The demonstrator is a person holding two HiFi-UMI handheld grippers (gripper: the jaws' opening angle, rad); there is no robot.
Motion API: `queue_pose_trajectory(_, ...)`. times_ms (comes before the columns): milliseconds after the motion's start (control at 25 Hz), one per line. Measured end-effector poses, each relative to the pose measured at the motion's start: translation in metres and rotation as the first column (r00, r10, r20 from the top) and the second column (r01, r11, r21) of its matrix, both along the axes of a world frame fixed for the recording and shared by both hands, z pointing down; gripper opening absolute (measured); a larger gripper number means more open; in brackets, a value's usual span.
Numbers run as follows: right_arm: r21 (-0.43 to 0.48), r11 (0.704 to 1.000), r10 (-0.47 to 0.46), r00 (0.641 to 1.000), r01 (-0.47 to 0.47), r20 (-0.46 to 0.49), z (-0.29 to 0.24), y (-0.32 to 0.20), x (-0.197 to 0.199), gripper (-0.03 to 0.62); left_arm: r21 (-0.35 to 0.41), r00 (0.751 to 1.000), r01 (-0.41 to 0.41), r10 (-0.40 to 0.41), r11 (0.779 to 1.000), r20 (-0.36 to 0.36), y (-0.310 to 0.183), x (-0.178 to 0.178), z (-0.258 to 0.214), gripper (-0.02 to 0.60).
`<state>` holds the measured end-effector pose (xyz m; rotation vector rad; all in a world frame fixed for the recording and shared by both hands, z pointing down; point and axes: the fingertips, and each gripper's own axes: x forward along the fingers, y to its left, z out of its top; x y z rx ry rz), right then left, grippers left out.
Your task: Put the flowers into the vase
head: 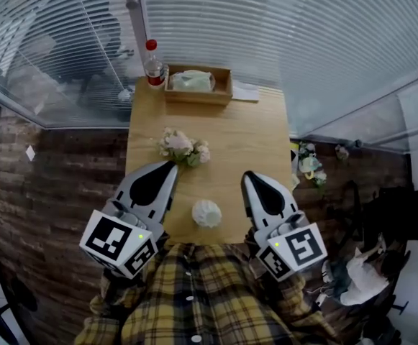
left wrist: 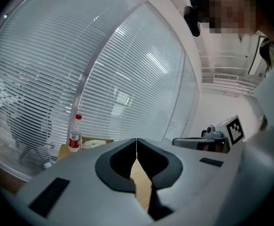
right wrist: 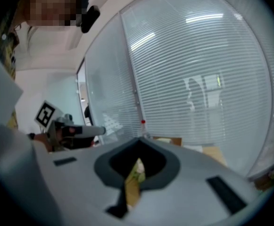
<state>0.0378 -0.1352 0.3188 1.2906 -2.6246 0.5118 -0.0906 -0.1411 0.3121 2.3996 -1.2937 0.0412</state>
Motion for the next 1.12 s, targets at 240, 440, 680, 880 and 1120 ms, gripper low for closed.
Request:
queue_pose_trajectory(240,-0.005,1.000,-0.016,1.000,0.016,0.001,0.004,-0.003,0.004,0.012,-0.003,1.000,-0.003,0.003,1.000,0.002,0.002,0.007,0.002,0.012)
queue_pose_trajectory(440,-0.003,1.000,-0.029,1.000,0.029,-0.004,0.005,-0.004,0.002,0.012,-0.008,1.000,0.011,-0.011,1.000,0.015,-0.002,0.003,0.004,0.014)
queue_pose_trajectory(680,-0.006,1.000,-0.029,1.000,0.029,-0.007,0.008,-0.007,0.004,0.012,-0.040,1.000,0.001,0.000,0.999,0.015,-0.004,0.002,0.013,0.067)
queue_pose_trajectory(880,-0.013,0.999,-0.037,0.999,0.037,-0.005,0.010,-0.006,0.002,0.012,-0.063,0.999,-0.018,0.021,0.998,0.042,-0.002,0.003,0.022,0.115)
queue_pose_trajectory(1120,-0.018,0.999,-0.039,0.999,0.039,-0.001,0.012,-0.005,0.002,0.012,-0.104,0.996,-0.033,0.042,0.994,0.083,0.000,0.002,0.034,0.173)
